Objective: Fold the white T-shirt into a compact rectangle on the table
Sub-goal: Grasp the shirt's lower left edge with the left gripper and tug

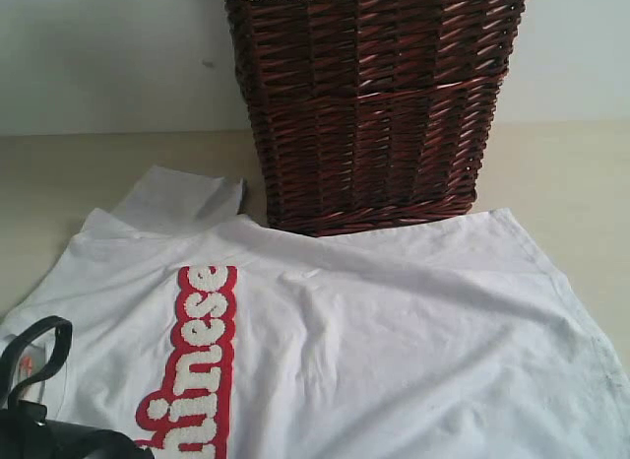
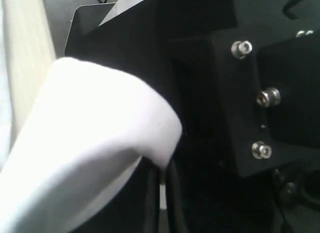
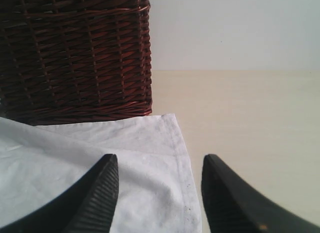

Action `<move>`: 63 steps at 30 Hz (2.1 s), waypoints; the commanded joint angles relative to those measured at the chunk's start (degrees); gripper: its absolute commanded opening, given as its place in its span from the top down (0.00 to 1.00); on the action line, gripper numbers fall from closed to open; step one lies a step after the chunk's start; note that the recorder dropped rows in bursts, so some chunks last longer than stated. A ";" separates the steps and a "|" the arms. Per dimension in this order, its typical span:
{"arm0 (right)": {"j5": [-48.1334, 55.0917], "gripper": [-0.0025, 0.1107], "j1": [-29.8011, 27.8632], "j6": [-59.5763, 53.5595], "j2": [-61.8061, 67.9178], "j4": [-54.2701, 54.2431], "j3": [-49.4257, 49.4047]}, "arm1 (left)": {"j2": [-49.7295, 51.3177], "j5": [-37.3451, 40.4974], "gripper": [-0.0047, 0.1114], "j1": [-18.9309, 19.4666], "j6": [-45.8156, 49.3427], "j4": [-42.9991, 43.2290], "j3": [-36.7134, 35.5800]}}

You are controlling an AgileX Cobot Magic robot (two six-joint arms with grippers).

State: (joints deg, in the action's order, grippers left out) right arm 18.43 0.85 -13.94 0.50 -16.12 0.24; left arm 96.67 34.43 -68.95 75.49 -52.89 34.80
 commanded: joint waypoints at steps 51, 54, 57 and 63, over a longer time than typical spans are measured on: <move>-0.50 0.53 -0.16 -0.51 0.09 -0.05 -0.24 | -25.06 35.54 0.96 17.19 -33.95 30.35 -2.70; -0.50 0.53 -0.16 -0.51 0.09 -0.05 -0.24 | -25.06 35.54 0.96 17.19 -32.51 31.74 -4.80; -0.50 0.53 -0.16 -0.51 0.09 -0.05 -0.24 | -24.96 35.54 0.96 17.19 -30.16 27.90 -4.80; -0.50 0.53 -0.16 -0.51 0.09 -0.05 -0.24 | -24.27 35.54 0.95 17.19 -26.39 19.88 -4.68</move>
State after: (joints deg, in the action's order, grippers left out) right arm 18.43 0.85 -13.94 0.50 -16.12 0.24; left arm 72.12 69.81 -51.97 48.60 -32.12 30.19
